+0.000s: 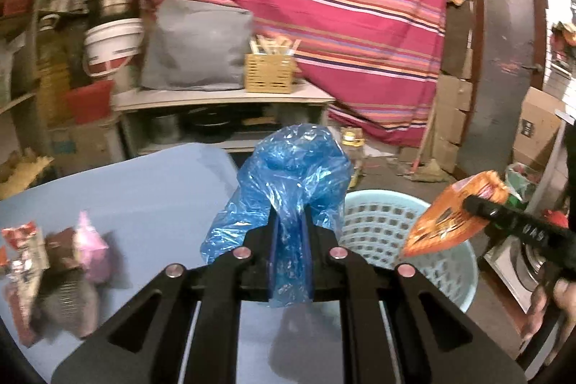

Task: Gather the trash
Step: 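Carry the orange wrapper and blue bag over the light-blue basket with both tools, then open both grippers to drop the wrapper and blue bag into the basket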

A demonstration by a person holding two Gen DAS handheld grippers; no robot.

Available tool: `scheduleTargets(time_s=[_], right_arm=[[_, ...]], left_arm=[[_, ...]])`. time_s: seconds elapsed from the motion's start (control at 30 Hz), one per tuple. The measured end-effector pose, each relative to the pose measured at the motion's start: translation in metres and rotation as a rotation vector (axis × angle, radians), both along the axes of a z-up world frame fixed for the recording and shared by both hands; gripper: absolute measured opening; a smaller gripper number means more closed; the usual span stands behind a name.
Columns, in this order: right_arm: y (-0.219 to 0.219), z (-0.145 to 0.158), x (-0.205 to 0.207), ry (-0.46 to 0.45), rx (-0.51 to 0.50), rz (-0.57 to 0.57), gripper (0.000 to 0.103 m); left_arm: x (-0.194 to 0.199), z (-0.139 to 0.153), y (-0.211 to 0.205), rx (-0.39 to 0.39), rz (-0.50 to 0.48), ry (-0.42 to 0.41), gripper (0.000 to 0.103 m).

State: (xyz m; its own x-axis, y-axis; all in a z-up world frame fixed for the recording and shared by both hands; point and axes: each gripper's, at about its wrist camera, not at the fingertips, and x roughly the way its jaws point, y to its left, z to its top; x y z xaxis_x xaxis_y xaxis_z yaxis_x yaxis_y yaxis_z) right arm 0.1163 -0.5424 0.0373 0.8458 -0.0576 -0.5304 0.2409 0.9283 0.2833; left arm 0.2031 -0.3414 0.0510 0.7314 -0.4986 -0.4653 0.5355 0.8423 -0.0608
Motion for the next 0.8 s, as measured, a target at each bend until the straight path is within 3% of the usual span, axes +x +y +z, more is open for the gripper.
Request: scheduleTargets(time_s=[0.23,0.57,0.6,0.67,0.7,0.8], right_arm=[[-0.023,-0.012,0.002,0.019,-0.022,-0.018,0.004],[-0.038,-0.020,-0.003,0.032,-0.002,-0.051,0.004],[-0.037,-0.020,-0.003,0.036,-0.007,-0.052,0.004],[-0.037,-0.021,-0.001,0.044,-0.015,-0.054,0.004],[-0.037,-0.021,-0.001,0.046,-0.015,-0.055,0.004],[-0.037,-0.023,0.001,0.054,-0.016,-0.059,0.005]], left_arm=[[0.010,-0.021,-0.054,-0.002,-0.062,0.039,0.012],[0.032,-0.046,-0.099,0.034,-0.109,0.116,0.015],[0.035,-0.049,-0.102,0.047,-0.112,0.134,0.022],[0.040,-0.051,-0.102,0.051,-0.104,0.151,0.052],[0.041,-0.051,-0.099,0.044,-0.088,0.152,0.075],[0.044,-0.051,-0.088,0.040,-0.075,0.161,0.077]])
